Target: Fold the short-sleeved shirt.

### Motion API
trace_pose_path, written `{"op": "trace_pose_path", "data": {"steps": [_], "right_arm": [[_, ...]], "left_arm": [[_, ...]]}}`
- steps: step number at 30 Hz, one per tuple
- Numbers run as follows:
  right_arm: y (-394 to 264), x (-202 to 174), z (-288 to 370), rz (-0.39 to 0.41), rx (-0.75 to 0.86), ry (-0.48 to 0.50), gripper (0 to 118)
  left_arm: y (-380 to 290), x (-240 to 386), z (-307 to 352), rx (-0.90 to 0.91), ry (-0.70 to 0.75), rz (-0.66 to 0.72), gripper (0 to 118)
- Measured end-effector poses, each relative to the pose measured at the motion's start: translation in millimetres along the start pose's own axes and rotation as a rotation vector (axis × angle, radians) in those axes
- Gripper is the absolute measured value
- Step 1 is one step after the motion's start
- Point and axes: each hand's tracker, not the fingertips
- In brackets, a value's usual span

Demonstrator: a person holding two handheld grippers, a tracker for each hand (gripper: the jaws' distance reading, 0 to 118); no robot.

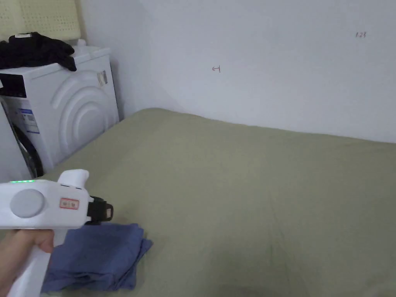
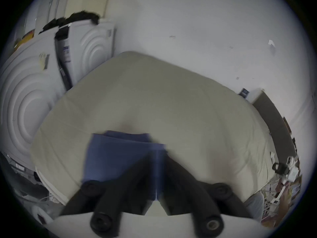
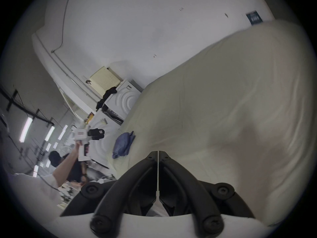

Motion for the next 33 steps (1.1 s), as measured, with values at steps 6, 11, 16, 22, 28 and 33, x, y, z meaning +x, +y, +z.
{"op": "trace_pose_path", "data": {"steps": [6, 11, 16, 22, 28, 33], "right_arm": [[16, -57, 15, 0.296, 0.182, -0.348, 4], [23, -94, 46, 0.381, 0.425, -0.480, 4], [27, -122, 83, 0.485, 0.490, -0.491, 4], [18, -131, 100, 0.501, 0.498, -0.496, 4], [21, -120, 103, 0.427, 0.511, -0.519, 4], [21, -117, 106, 0.410, 0.521, -0.540, 5]], "left_arm": [[-45, 151, -2, 0.246, -0.060, -0.110, 0], [-73, 250, 48, 0.580, -0.055, -0.027, 0], [-89, 306, 93, 0.647, 0.123, -0.227, 0], [-104, 299, 100, 0.604, 0.068, -0.173, 0], [-112, 297, 99, 0.588, 0.108, -0.206, 0], [-114, 299, 102, 0.572, 0.072, -0.190, 0]]}}
